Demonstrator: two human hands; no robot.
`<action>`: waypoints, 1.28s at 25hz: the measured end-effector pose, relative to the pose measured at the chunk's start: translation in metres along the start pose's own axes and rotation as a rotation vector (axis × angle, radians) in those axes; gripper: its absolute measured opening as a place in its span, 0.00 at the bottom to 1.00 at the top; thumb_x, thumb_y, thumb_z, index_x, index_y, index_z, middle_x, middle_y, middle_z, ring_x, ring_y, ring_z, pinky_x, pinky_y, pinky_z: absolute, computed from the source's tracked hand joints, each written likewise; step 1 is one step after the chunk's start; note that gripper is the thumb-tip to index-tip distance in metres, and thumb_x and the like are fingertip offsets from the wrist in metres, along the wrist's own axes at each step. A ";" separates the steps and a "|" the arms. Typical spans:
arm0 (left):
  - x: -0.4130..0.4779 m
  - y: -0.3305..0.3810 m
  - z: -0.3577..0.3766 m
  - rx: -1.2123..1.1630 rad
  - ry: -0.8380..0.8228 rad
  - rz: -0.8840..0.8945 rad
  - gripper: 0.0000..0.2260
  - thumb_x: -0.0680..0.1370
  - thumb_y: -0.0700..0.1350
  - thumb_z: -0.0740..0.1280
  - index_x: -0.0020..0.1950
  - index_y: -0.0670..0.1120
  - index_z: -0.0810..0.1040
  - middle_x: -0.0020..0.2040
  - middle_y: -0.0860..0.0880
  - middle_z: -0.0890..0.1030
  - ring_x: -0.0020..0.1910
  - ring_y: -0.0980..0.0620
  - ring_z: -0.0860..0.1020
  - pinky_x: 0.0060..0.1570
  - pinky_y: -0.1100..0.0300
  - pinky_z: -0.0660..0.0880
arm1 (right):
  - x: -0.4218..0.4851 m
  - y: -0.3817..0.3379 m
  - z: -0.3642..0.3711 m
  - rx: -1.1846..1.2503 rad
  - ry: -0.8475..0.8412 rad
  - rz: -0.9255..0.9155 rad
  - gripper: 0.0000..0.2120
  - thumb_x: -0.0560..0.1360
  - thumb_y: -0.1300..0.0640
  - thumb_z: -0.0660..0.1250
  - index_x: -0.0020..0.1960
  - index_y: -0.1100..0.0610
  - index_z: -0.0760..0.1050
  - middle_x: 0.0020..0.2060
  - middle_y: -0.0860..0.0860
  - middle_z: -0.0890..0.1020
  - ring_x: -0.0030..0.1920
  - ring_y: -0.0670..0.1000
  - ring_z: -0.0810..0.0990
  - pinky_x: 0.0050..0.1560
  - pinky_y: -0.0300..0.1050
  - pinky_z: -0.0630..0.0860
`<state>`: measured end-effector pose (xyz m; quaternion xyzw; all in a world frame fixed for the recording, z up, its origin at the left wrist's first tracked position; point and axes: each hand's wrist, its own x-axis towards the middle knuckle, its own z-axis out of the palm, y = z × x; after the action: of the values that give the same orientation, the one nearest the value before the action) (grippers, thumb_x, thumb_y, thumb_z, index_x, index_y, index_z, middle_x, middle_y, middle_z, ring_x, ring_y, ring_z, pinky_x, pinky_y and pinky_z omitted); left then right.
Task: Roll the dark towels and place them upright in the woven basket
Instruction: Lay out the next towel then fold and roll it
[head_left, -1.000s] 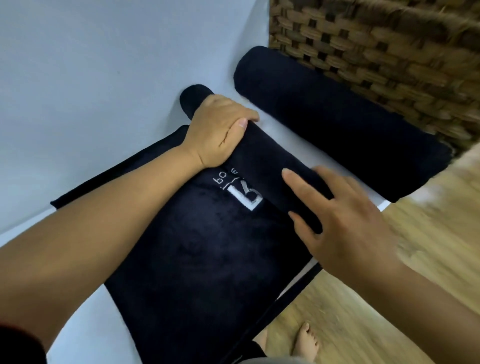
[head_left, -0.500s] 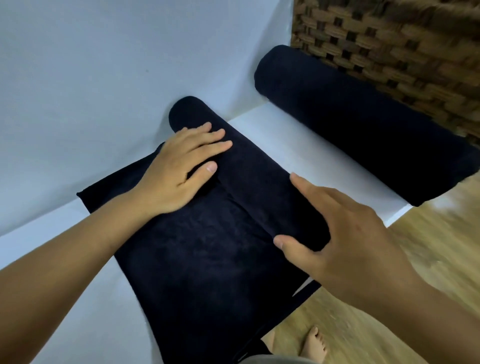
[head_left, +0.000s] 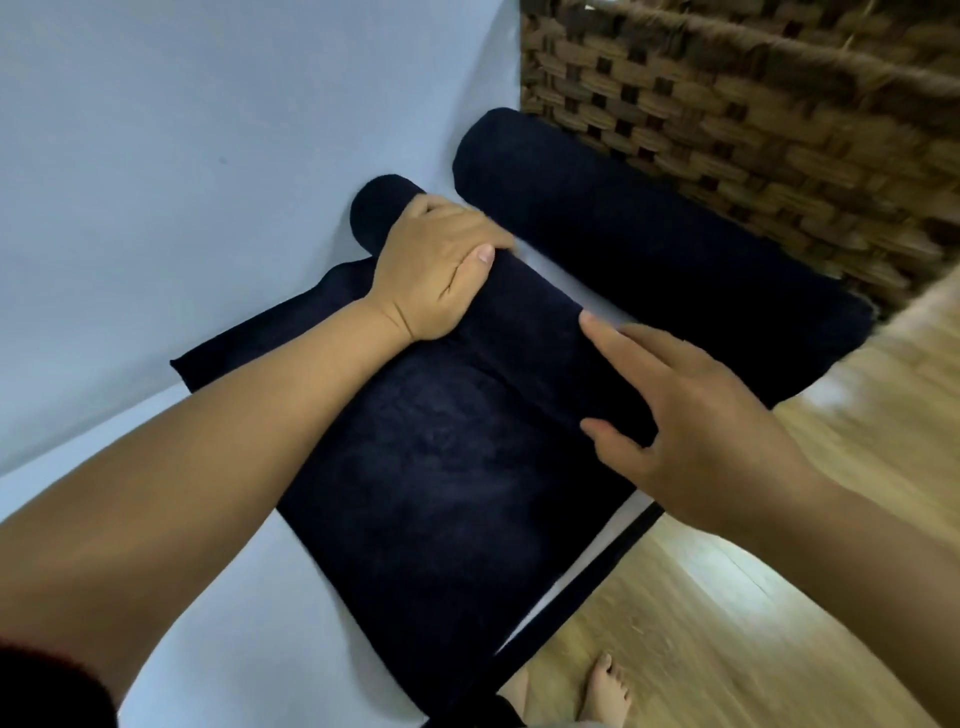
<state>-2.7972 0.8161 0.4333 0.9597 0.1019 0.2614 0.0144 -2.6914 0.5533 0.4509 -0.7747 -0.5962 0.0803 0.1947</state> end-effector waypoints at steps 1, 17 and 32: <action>-0.010 0.000 -0.001 -0.003 -0.005 0.000 0.21 0.80 0.45 0.49 0.59 0.48 0.81 0.56 0.53 0.83 0.56 0.52 0.78 0.63 0.50 0.65 | -0.003 -0.003 0.004 -0.112 0.045 -0.039 0.35 0.74 0.45 0.63 0.78 0.49 0.58 0.68 0.53 0.71 0.59 0.56 0.74 0.58 0.50 0.75; -0.064 0.003 -0.059 -0.004 -0.036 -0.070 0.18 0.80 0.45 0.55 0.64 0.43 0.78 0.63 0.45 0.78 0.62 0.45 0.75 0.69 0.42 0.62 | -0.032 -0.052 0.008 0.146 -0.107 0.001 0.42 0.71 0.34 0.60 0.75 0.34 0.37 0.63 0.34 0.64 0.57 0.41 0.71 0.54 0.37 0.75; -0.089 0.014 -0.040 -0.129 -0.085 -0.141 0.25 0.77 0.40 0.55 0.75 0.47 0.67 0.76 0.49 0.65 0.79 0.44 0.55 0.73 0.32 0.46 | -0.020 -0.019 0.001 0.029 0.199 -0.117 0.30 0.71 0.35 0.64 0.72 0.42 0.69 0.68 0.47 0.73 0.61 0.54 0.74 0.55 0.49 0.75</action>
<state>-2.8896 0.7834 0.4250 0.9575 0.1515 0.2246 0.0990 -2.7138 0.5387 0.4557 -0.7400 -0.6167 0.0002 0.2685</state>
